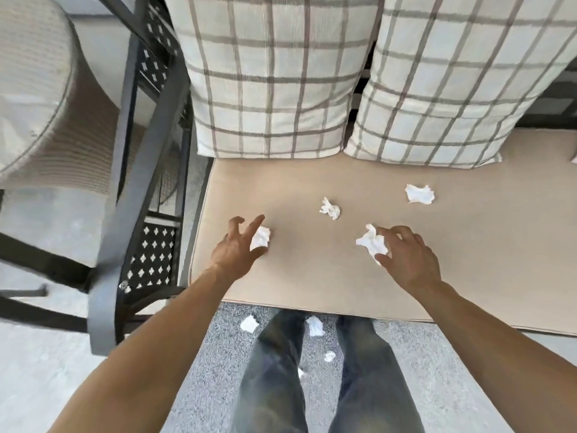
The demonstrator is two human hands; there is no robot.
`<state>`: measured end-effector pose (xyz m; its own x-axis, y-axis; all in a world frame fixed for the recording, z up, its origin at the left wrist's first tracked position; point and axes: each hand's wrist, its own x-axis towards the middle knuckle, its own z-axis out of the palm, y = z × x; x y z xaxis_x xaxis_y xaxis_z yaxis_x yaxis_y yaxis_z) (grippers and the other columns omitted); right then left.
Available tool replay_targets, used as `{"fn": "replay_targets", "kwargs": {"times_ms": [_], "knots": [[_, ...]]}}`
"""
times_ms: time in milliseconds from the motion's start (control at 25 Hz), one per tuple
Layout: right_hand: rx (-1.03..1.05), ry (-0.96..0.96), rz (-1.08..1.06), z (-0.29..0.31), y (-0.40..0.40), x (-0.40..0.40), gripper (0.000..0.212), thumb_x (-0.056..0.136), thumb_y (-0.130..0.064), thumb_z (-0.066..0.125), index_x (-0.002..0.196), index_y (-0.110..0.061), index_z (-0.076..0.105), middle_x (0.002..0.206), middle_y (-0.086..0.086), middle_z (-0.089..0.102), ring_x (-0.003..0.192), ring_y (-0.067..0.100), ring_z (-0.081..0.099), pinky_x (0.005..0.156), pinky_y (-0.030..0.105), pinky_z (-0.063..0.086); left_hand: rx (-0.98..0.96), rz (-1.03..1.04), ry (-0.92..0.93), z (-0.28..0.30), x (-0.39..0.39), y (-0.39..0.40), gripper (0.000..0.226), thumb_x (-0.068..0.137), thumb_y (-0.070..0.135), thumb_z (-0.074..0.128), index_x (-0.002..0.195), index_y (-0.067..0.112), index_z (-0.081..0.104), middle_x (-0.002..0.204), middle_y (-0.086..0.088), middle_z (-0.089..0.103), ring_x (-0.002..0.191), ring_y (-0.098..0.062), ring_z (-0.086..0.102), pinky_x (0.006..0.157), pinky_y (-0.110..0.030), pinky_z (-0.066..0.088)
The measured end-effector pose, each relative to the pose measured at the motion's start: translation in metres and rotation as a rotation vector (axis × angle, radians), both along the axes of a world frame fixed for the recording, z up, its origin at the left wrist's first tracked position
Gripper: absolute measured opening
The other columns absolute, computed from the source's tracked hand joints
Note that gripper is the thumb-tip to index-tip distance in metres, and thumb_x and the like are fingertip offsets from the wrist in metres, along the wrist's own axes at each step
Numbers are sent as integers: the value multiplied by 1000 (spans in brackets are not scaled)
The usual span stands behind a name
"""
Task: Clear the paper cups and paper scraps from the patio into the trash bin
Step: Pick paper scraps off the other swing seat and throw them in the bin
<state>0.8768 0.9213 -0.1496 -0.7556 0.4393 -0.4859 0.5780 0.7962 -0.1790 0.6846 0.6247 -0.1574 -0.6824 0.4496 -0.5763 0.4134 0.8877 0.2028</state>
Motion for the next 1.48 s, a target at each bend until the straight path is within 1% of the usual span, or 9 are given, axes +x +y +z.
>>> {"fn": "replay_targets", "kwargs": {"times_ms": [200, 360, 480, 600, 760, 960, 1200, 1320, 1480], "knots": [[-82, -86, 101, -61, 16, -7, 52, 88, -33, 62, 136, -36, 45, 134, -4, 43, 112, 23, 50, 83, 37, 50, -65, -28, -81, -54, -8, 3, 72, 90, 25, 66, 149, 35, 26, 147, -8, 22, 105, -36, 59, 85, -47, 52], [-129, 2, 61, -85, 15, -11, 36, 90, -19, 58, 124, -31, 59, 124, -4, 52, 106, 21, 52, 77, 34, 49, -54, -39, -76, -76, -14, -5, 58, 89, 13, 64, 140, 32, 43, 139, -6, 34, 96, -38, 61, 81, -47, 55], [-125, 80, 18, -86, 16, -15, 27, 88, -15, 60, 108, -32, 67, 113, -9, 60, 100, 19, 57, 64, 25, 38, 13, -33, -27, -78, -16, -1, 34, 90, 11, 59, 121, 26, 61, 118, -4, 53, 87, -36, 63, 69, -40, 53], [-140, 65, -49, -82, 27, -21, 21, 87, -16, 60, 95, -34, 67, 93, -15, 62, 90, 16, 59, 57, 22, 29, 37, 3, -1, -74, -19, 19, 18, 90, 16, 57, 100, 29, 66, 99, 5, 59, 86, -26, 62, 62, -28, 38], [-104, 52, -166, -70, 66, -24, 13, 87, -19, 59, 89, -31, 65, 100, -14, 66, 96, 16, 56, 66, 31, 45, 203, 41, -7, -63, -26, 75, 11, 86, 25, 64, 85, 36, 65, 100, 18, 50, 93, -8, 52, 64, -27, 38], [-78, 50, -177, -65, 121, -30, 8, 79, -23, 74, 84, -28, 73, 135, -8, 48, 117, 22, 40, 84, 35, 42, 230, -96, -41, -63, -23, 144, 7, 84, 25, 68, 83, 32, 68, 137, 14, 41, 114, -10, 46, 73, -32, 48], [-190, 7, -132, -84, 155, -46, 6, 75, -27, 75, 79, -32, 74, 153, -14, 28, 137, 16, 22, 100, 37, 30, 142, -143, -80, -78, -13, 191, 19, 87, 22, 63, 85, 40, 69, 139, 18, 42, 118, -9, 48, 75, -30, 46], [-171, -63, -135, -97, 163, -50, 8, 79, -26, 71, 86, -29, 74, 146, -11, 40, 127, 20, 36, 94, 34, 35, 106, -118, -77, -88, -14, 198, 15, 87, 21, 60, 89, 32, 71, 130, 17, 50, 110, -11, 55, 75, -29, 44], [-48, -55, -134, -109, 154, -51, 14, 88, -16, 61, 99, -14, 69, 114, 4, 61, 100, 24, 55, 75, 31, 44, 117, -82, -92, -94, -8, 200, 15, 87, 16, 57, 88, 25, 68, 104, 12, 58, 88, -14, 60, 62, -25, 39]]}}
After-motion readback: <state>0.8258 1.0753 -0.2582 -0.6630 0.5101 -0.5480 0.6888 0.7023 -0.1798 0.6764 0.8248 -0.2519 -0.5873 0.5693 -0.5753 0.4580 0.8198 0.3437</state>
